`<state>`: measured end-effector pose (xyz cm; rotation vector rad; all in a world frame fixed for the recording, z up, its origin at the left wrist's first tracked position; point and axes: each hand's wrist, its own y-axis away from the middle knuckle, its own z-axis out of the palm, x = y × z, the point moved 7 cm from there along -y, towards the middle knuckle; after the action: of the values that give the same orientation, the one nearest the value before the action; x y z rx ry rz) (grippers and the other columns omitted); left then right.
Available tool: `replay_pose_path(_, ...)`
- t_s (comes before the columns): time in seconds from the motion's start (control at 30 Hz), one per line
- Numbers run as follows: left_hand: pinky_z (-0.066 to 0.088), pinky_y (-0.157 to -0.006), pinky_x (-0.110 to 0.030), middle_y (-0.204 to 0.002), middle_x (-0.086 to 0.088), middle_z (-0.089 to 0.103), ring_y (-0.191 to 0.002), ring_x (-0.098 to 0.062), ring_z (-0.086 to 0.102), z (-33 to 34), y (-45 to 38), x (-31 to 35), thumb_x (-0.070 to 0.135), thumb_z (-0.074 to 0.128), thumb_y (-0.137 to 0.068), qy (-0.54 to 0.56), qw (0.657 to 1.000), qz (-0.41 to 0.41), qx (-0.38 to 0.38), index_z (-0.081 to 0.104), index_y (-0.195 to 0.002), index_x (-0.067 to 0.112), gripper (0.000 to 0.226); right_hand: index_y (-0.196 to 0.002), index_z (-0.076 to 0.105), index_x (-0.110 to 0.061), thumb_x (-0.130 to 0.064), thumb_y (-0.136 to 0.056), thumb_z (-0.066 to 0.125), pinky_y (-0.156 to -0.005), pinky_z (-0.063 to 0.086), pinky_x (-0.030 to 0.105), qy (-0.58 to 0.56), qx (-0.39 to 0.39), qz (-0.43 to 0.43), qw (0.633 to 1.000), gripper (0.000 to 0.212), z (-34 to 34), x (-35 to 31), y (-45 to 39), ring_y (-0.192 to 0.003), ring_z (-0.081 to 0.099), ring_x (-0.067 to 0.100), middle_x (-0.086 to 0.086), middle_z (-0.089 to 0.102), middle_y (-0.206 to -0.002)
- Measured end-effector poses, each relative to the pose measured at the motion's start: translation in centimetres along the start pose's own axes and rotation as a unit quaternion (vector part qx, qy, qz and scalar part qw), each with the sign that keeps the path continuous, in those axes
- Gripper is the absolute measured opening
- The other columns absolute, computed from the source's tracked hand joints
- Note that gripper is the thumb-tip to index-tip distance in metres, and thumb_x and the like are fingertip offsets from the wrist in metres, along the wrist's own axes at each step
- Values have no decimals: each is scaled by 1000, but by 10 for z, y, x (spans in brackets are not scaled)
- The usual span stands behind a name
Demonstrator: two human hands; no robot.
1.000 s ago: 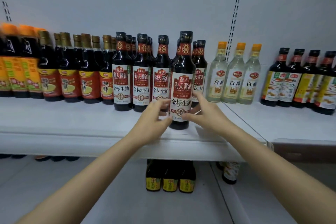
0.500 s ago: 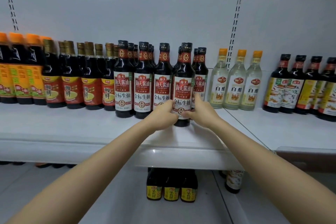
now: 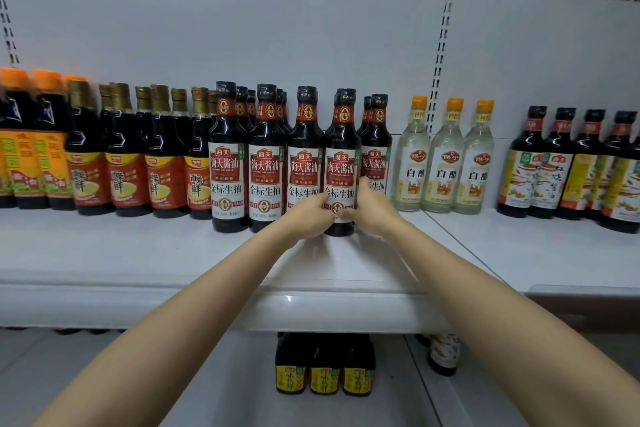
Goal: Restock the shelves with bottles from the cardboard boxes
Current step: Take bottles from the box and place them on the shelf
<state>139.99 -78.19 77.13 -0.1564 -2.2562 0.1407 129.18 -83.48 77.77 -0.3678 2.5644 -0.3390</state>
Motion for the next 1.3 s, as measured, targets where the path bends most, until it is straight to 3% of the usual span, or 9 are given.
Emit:
replay_pose_path(0.17, 44, -91, -33, -129, -10, 55, -111, -26, 53, 1, 4, 5, 6, 42, -93, -41, 999, 17, 25, 42, -138, 10, 45, -129, 34, -11, -25, -85, 71, -95, 48, 45, -46, -8, 5, 999, 59, -2, 1, 1, -112, 57, 28, 10, 56, -128)
replay_pose_path(0.37, 46, -93, -32, -131, -7, 53, -109, -17, 52, -15, 22, -11, 10, 48, -95, 32, 994, -11, 103, 43, -136, 9, 41, -137, 32, -13, -24, -85, 71, -98, 46, 40, -116, 11, -35, 993, 65, -16, -8, 30, -117, 55, 21, 4, 56, -130)
replay_pose_path(0.47, 44, -82, -22, -126, -5, 55, -108, -15, 51, -30, 50, -16, 12, 50, -95, 41, 981, -1, 188, 49, -128, 9, 33, -143, 31, -15, -26, -88, 68, -87, 43, 26, -144, -6, -82, 986, 67, -18, -30, 59, -110, 52, 14, 2, 52, -130)
replay_pose_path(0.6, 36, -89, -22, -122, 3, 52, -108, -8, 47, -49, 105, -38, 14, 52, -93, 41, 957, -14, 288, 53, -123, 13, 30, -142, 34, -22, -37, -88, 66, -74, 42, 18, -223, -56, -129, 964, 65, 6, -69, 98, -102, 53, 8, -2, 49, -131)
replay_pose_path(0.7, 41, -97, -28, -125, 0, 55, -116, -12, 50, -65, 153, -68, 14, 51, -92, 70, 935, -57, 344, 56, -116, 18, 25, -141, 36, -23, -38, -88, 65, -71, 43, 14, -287, -104, -160, 939, 63, 39, -106, 130, -103, 55, 8, -4, 51, -125)
replay_pose_path(0.83, 46, -91, -29, -121, 1, 57, -115, -13, 51, -96, 213, -101, 14, 48, -94, 108, 901, -111, 406, 58, -115, 19, 24, -138, 41, -20, -34, -88, 66, -95, 42, 25, -308, -95, -205, 924, 57, 69, -153, 164, -115, 51, 8, -3, 53, -130)
replay_pose_path(0.97, 48, -90, -29, -122, 0, 56, -115, -15, 53, -133, 267, -135, 14, 49, -93, 119, 877, -139, 445, 56, -121, 16, 28, -137, 41, -20, -28, -89, 66, -89, 33, 13, -350, -133, -251, 893, 54, 93, -214, 187, -121, 47, 6, -4, 47, -136)
replay_pose_path(1.1, 41, -69, -9, -112, 4, 55, -95, -1, 52, -177, 333, -181, 14, 51, -94, 127, 846, -175, 487, 52, -125, 14, 31, -137, 41, -20, -31, -89, 66, -89, 38, 16, -367, -216, -272, 863, 56, 150, -291, 218, -122, 47, 9, -5, 47, -134)
replay_pose_path(1.3, 38, -80, -27, -116, 2, 50, -103, -12, 47, -248, 468, -282, 23, 47, -99, 190, 743, -282, 577, 51, -124, 18, 26, -141, 38, -20, -35, -91, 63, -95, 39, 27, -407, -344, -219, 817, 58, 270, -413, 289, -128, 43, 16, 1, 41, -143)
